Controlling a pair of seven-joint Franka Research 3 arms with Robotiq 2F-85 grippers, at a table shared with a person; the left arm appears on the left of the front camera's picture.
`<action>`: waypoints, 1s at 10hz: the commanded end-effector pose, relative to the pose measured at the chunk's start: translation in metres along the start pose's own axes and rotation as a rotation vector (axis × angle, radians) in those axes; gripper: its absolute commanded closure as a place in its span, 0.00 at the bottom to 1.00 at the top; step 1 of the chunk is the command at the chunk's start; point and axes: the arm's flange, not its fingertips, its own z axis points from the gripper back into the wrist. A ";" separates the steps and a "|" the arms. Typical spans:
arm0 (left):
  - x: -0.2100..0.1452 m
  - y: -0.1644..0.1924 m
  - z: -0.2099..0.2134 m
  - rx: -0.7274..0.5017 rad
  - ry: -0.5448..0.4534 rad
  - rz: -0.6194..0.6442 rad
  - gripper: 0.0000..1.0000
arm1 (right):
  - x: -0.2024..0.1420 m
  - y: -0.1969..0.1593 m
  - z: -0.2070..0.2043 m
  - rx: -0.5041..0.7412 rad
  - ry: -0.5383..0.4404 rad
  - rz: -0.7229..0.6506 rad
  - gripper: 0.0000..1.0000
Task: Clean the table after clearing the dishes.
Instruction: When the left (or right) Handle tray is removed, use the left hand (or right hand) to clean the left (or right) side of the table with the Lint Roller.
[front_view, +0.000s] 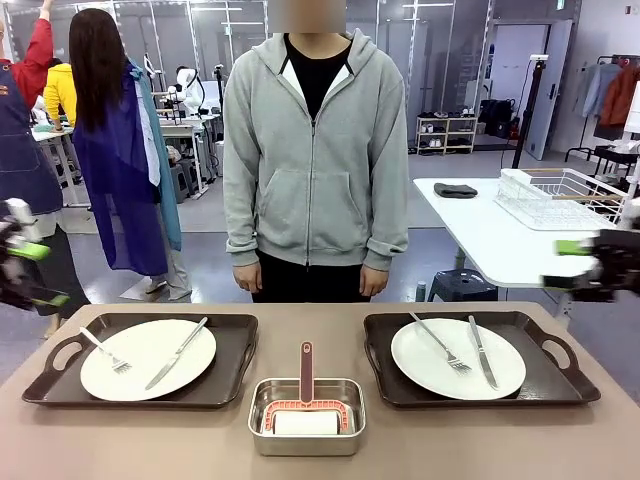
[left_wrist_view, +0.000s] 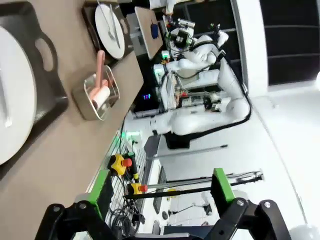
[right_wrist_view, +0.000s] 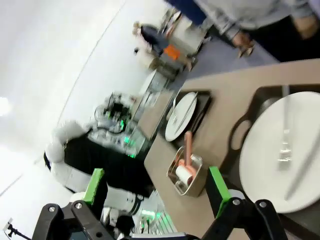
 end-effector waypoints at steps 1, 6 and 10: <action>-0.026 -0.006 0.076 -0.055 -0.083 0.035 0.00 | -0.023 0.022 0.043 -0.147 -0.143 0.035 0.00; -0.108 -0.030 0.177 -0.049 -0.278 -0.036 0.00 | -0.044 0.069 0.099 -0.196 -0.204 0.073 0.00; -0.101 -0.012 0.132 -0.021 -0.265 0.016 0.00 | -0.050 0.058 0.111 -0.166 -0.201 0.072 0.00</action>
